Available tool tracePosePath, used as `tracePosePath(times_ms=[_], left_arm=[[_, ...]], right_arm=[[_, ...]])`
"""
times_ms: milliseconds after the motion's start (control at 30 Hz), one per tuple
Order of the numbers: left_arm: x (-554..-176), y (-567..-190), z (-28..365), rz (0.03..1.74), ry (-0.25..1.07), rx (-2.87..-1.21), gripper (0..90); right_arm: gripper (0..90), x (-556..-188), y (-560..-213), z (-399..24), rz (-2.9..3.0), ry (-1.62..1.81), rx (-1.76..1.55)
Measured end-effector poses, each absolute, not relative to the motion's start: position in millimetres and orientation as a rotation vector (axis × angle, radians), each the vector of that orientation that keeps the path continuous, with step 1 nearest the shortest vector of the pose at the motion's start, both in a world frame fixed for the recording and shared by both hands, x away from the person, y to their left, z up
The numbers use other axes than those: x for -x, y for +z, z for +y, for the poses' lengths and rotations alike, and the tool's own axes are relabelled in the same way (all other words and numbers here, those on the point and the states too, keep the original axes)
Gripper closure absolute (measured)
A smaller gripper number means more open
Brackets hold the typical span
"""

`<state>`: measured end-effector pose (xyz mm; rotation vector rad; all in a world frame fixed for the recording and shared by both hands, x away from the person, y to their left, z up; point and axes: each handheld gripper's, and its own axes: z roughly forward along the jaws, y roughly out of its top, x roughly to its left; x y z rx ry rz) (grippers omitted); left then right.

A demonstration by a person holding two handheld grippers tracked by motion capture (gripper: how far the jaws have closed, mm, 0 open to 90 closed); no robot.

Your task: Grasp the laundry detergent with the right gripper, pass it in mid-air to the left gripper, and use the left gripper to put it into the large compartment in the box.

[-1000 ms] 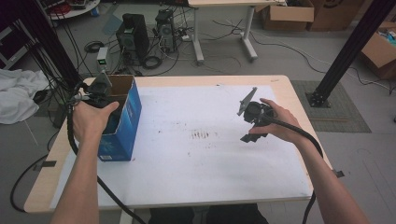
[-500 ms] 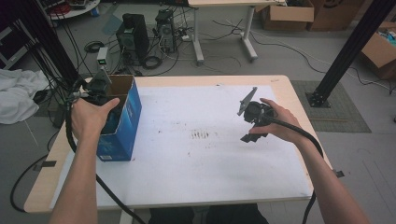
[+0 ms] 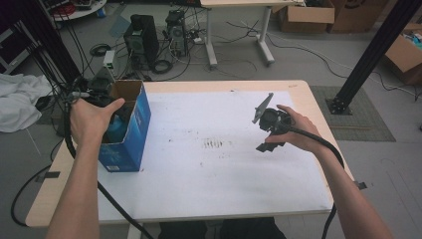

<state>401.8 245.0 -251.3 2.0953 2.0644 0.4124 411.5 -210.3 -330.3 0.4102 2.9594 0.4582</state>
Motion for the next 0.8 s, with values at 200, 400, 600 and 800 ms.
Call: tracePosePath(times_ms=[200, 400, 600, 800], left_arm=[[-402.8, -238.1, 241.7, 2.060, 0.402, -2.115, 18.8], [-405.1, -221.9, 237.0, 2.053, 0.387, -2.145, 18.2], [-404.9, -201.9, 230.3, 2.013, 0.383, -2.168, 18.2], [-404.7, -183.3, 225.6, 1.981, 0.355, -2.198, 18.2]], right_arm=[[17.9, -411.4, -328.6, -209.5, 2.960, 0.455, -0.403], [17.9, -410.8, -327.1, -210.7, 2.959, 0.448, -0.406], [17.6, -410.8, -325.5, -212.0, 2.957, 0.450, -0.414], [17.7, -410.4, -326.2, -213.1, 2.965, 0.448, -0.408]])
